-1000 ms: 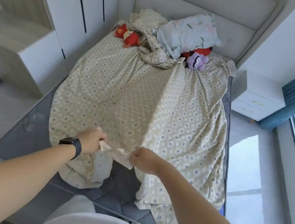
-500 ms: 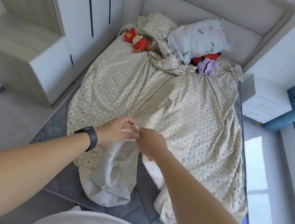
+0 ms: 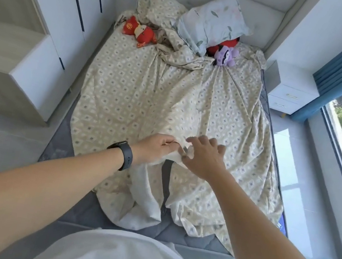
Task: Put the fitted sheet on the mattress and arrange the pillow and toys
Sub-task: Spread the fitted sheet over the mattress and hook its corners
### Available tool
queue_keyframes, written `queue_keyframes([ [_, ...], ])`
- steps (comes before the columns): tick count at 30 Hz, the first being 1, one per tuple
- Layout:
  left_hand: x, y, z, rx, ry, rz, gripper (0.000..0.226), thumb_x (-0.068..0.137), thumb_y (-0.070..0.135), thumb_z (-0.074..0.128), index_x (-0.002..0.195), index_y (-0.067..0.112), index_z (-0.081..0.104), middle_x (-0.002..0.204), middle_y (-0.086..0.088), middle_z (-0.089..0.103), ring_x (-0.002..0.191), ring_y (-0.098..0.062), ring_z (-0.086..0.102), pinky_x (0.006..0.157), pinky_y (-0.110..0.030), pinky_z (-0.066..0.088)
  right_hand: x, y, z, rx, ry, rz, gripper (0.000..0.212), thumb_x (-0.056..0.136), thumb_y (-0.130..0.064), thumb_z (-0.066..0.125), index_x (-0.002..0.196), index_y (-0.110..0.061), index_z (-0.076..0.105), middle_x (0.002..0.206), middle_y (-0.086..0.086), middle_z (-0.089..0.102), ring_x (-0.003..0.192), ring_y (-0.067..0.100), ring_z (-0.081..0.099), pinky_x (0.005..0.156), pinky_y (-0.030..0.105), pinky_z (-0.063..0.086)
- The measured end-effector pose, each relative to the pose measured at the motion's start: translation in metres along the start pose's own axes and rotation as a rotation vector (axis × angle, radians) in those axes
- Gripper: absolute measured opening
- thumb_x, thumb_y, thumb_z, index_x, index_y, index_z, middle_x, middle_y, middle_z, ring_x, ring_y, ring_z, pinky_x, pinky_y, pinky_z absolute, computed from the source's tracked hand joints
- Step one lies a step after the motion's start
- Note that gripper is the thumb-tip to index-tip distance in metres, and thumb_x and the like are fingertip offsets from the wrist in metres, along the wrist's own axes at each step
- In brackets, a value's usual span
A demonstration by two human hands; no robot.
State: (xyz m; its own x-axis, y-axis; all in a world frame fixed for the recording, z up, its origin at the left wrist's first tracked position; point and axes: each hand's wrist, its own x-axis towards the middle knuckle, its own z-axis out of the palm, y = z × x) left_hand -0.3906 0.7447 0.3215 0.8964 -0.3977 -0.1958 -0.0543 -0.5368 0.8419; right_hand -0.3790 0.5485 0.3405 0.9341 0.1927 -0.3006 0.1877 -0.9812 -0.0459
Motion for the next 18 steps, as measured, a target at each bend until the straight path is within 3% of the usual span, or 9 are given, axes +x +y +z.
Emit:
queue_keyframes([
  [1, 0.005, 0.01, 0.0, 0.105, -0.001, 0.12, 0.027, 0.1, 0.04, 0.054, 0.085, 0.02, 0.063, 0.07, -0.004, 0.06, 0.065, -0.011, 0.052, 0.063, -0.037, 0.042, 0.001, -0.008, -0.001, 0.072, -0.033, -0.077, 0.041, 0.087, -0.049, 0.053, 0.126, -0.037, 0.053, 0.126, -0.007, 0.05, 0.121, 0.024, 0.041, 0.101, 0.045, 0.029],
  [3, 0.007, 0.028, -0.004, 0.408, 0.118, 0.419, 0.027, 0.096, 0.033, 0.055, 0.071, 0.024, 0.048, 0.06, 0.006, 0.05, 0.054, -0.01, 0.047, 0.052, -0.033, 0.036, 0.0, -0.024, -0.007, 0.215, -0.084, -0.159, 0.006, 0.09, -0.029, 0.053, 0.094, -0.031, 0.057, 0.101, -0.01, 0.055, 0.108, 0.02, 0.046, 0.103, 0.041, 0.03],
  [4, 0.005, 0.031, -0.008, 0.567, 0.203, 0.575, 0.024, 0.094, 0.029, 0.055, 0.071, 0.025, 0.048, 0.061, 0.009, 0.048, 0.052, -0.011, 0.046, 0.048, -0.03, 0.034, -0.001, -0.028, -0.011, 0.237, -0.075, -0.183, 0.016, 0.091, -0.018, 0.048, 0.08, -0.029, 0.052, 0.085, -0.01, 0.055, 0.096, 0.018, 0.05, 0.101, 0.04, 0.034],
  [6, 0.0, 0.026, -0.02, 0.794, 0.196, 0.697, 0.008, 0.09, 0.026, 0.058, 0.086, 0.022, 0.063, 0.075, 0.007, 0.055, 0.056, -0.014, 0.051, 0.043, -0.026, 0.034, 0.0, -0.024, -0.014, 0.446, -0.047, -0.111, 0.025, 0.092, -0.008, 0.045, 0.08, -0.028, 0.053, 0.076, -0.007, 0.06, 0.079, 0.019, 0.058, 0.086, 0.034, 0.047],
  [8, 0.004, 0.005, -0.027, 0.88, 0.204, 0.583, 0.027, 0.087, 0.017, 0.061, 0.113, 0.022, 0.063, 0.091, 0.002, 0.055, 0.056, -0.018, 0.049, 0.041, -0.027, 0.033, 0.001, -0.014, -0.017, 0.699, 0.029, -0.027, 0.025, 0.095, -0.008, 0.045, 0.096, -0.027, 0.061, 0.081, 0.001, 0.066, 0.069, 0.019, 0.059, 0.061, 0.029, 0.046],
  [9, 0.005, -0.004, -0.03, 0.901, 0.205, 0.412, 0.034, 0.086, 0.01, 0.06, 0.117, 0.024, 0.059, 0.096, 0.001, 0.052, 0.056, -0.021, 0.048, 0.041, -0.03, 0.035, 0.002, -0.009, -0.019, 0.772, 0.078, -0.018, 0.027, 0.095, -0.007, 0.044, 0.1, -0.025, 0.062, 0.08, 0.004, 0.066, 0.063, 0.018, 0.056, 0.055, 0.03, 0.042],
  [12, 0.003, -0.019, -0.034, 0.798, 0.242, -0.028, 0.021, 0.09, 0.003, 0.053, 0.097, 0.023, 0.055, 0.096, 0.0, 0.044, 0.06, -0.024, 0.046, 0.047, -0.036, 0.04, 0.001, 0.002, -0.025, 0.902, 0.139, -0.021, 0.032, 0.09, -0.001, 0.041, 0.096, -0.022, 0.065, 0.074, 0.01, 0.063, 0.057, 0.015, 0.049, 0.051, 0.032, 0.035],
  [15, -0.003, -0.027, -0.036, 0.812, 0.323, -0.099, 0.02, 0.09, 0.006, 0.055, 0.082, 0.024, 0.052, 0.087, 0.001, 0.04, 0.065, -0.022, 0.043, 0.049, -0.031, 0.032, -0.006, 0.015, -0.027, 1.044, 0.298, 0.079, 0.036, 0.083, 0.005, 0.039, 0.087, -0.021, 0.063, 0.071, 0.001, 0.062, 0.059, 0.012, 0.05, 0.052, 0.029, 0.036],
  [18, -0.01, -0.029, -0.041, 0.961, 0.287, -0.078, 0.022, 0.086, 0.001, 0.055, 0.087, 0.022, 0.058, 0.086, -0.001, 0.043, 0.08, -0.027, 0.048, 0.061, -0.033, 0.028, -0.009, 0.039, -0.023, 1.045, 0.5, 0.3, 0.031, 0.085, 0.002, 0.039, 0.086, -0.022, 0.06, 0.076, -0.003, 0.062, 0.073, 0.021, 0.057, 0.057, 0.028, 0.04],
])
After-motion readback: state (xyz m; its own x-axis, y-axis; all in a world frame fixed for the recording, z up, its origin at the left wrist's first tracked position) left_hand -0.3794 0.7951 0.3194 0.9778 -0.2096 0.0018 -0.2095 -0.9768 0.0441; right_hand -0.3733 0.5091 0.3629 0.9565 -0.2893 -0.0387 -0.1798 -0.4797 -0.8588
